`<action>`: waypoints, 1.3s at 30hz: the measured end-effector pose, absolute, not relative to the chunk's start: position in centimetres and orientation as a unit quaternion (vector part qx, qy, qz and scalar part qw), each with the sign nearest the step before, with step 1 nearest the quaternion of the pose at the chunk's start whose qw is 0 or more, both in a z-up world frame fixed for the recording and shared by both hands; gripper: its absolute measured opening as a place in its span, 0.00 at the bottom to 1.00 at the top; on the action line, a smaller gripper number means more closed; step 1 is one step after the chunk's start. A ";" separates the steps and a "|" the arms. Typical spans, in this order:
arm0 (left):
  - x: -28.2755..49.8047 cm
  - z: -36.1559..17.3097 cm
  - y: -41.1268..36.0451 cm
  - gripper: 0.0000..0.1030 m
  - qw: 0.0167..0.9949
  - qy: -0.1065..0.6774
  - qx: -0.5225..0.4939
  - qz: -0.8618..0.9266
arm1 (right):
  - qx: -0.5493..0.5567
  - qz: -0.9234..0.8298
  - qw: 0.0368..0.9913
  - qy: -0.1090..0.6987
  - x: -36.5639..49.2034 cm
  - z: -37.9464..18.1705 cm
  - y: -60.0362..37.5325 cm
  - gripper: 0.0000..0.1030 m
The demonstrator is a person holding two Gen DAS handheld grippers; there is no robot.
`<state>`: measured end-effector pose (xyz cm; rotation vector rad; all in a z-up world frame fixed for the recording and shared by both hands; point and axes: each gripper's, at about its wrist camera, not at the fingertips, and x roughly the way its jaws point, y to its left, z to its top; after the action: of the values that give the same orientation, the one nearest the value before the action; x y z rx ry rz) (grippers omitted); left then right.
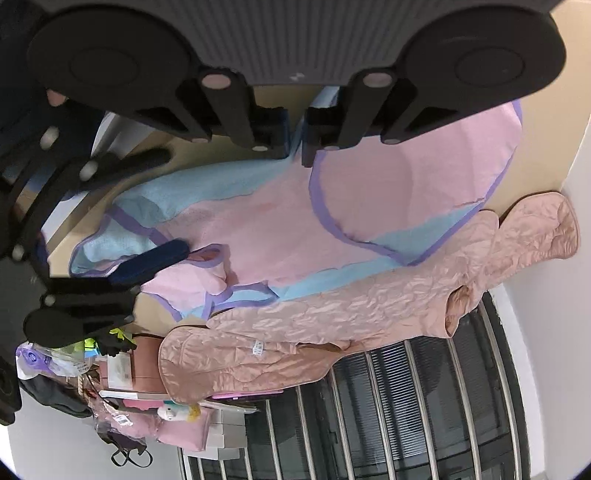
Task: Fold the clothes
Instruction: 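Grasp the folded garment's edge with the right gripper and fold it lengthwise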
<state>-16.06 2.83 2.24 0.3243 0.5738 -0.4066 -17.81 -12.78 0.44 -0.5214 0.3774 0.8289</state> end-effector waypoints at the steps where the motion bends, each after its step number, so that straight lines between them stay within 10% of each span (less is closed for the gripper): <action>1: -16.0 2.3 2.7 0.06 0.926 0.279 0.159 -0.199 | -0.260 0.386 0.868 0.175 -17.8 0.1 -12.1 0.57; 13: -16.6 1.2 3.5 0.14 0.928 0.271 0.170 -0.191 | -0.323 0.305 0.876 0.189 -17.8 -2.2 -15.3 0.13; 18: -17.7 0.2 3.4 0.33 0.928 0.251 0.201 -0.186 | -0.324 0.298 0.877 0.191 -18.2 -2.2 -16.3 0.13; 26: -18.0 0.1 6.0 0.35 0.933 0.247 0.200 -0.168 | -0.353 0.301 0.867 0.180 -18.7 -2.2 -16.9 0.13; 39: -18.0 0.4 7.8 0.05 0.928 0.245 0.201 -0.197 | -0.360 0.319 0.855 0.196 -18.6 -1.4 -18.0 0.06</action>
<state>-17.99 7.76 0.39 0.4128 0.5020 -0.4046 -18.56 -17.96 -1.44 -0.7574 0.4123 0.6706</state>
